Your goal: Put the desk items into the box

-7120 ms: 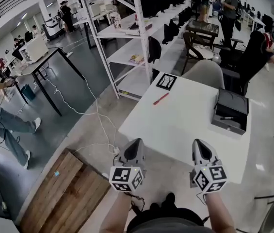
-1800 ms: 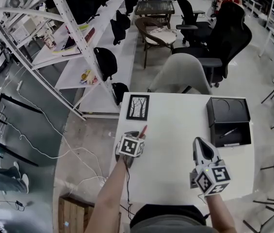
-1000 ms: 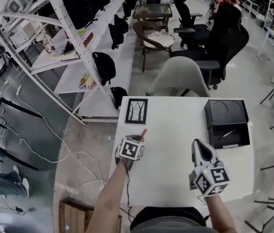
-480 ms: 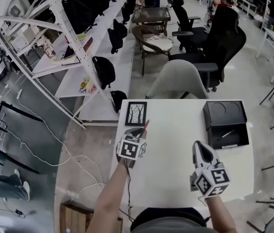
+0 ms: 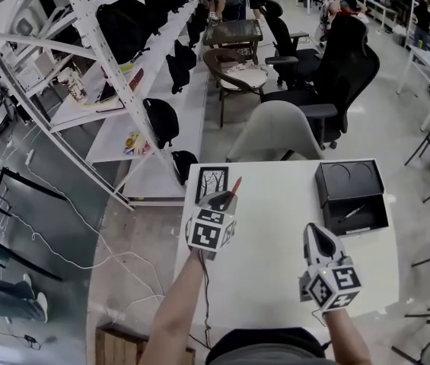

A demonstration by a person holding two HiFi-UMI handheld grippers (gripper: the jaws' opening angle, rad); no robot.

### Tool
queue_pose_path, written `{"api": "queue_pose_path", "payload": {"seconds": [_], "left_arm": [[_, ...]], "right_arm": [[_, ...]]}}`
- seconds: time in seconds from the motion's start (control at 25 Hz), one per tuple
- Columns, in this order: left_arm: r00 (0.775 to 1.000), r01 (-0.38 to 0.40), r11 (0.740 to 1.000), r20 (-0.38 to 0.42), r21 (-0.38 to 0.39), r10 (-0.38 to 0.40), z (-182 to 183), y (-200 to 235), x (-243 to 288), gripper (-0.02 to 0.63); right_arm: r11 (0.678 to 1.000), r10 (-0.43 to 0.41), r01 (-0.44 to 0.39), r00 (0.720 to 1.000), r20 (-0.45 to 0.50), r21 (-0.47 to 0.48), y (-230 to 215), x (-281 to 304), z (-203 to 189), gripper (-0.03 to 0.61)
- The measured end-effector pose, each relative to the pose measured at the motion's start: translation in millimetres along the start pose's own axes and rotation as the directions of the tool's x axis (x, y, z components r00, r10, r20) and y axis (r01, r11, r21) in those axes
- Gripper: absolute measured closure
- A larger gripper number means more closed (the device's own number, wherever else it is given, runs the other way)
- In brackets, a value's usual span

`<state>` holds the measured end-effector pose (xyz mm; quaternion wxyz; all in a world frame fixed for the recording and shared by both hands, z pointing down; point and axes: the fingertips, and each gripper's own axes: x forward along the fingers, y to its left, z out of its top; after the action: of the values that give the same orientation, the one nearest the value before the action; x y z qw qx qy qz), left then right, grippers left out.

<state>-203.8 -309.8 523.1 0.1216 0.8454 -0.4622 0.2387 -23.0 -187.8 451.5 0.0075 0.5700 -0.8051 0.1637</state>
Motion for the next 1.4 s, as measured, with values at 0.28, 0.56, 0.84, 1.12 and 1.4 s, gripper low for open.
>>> {"api": "queue_pose_path", "payload": {"seconds": [0.28,0.56,0.84,1.12,1.4], "left_arm": [[0.998,0.016,0.999,0.063,0.048,-0.019,26,-13,-10,0.561],[0.991,0.072,0.996,0.110,0.046,-0.077,43,-32,-13,0.561],[0.981,0.128,0.989,0.139,0.075,-0.137,59,-52,-7,0.561],[0.970,0.181,0.978,0.148,0.108,-0.196,72,-79,6,0.561],[0.961,0.214,0.969,0.150,0.127,-0.232,82,-105,17,0.561]], "right_arm": [[1.000,-0.021,0.021,1.000,0.009,0.001,-1,-6,0,0.575],[0.998,-0.060,0.060,0.998,0.029,0.008,-8,-13,5,0.575],[0.992,-0.123,0.122,0.992,0.039,0.013,-21,-25,6,0.575],[0.983,-0.183,0.182,0.982,0.055,0.028,-39,-42,6,0.575],[0.975,-0.219,0.216,0.972,0.083,0.044,-64,-56,11,0.575]]}}
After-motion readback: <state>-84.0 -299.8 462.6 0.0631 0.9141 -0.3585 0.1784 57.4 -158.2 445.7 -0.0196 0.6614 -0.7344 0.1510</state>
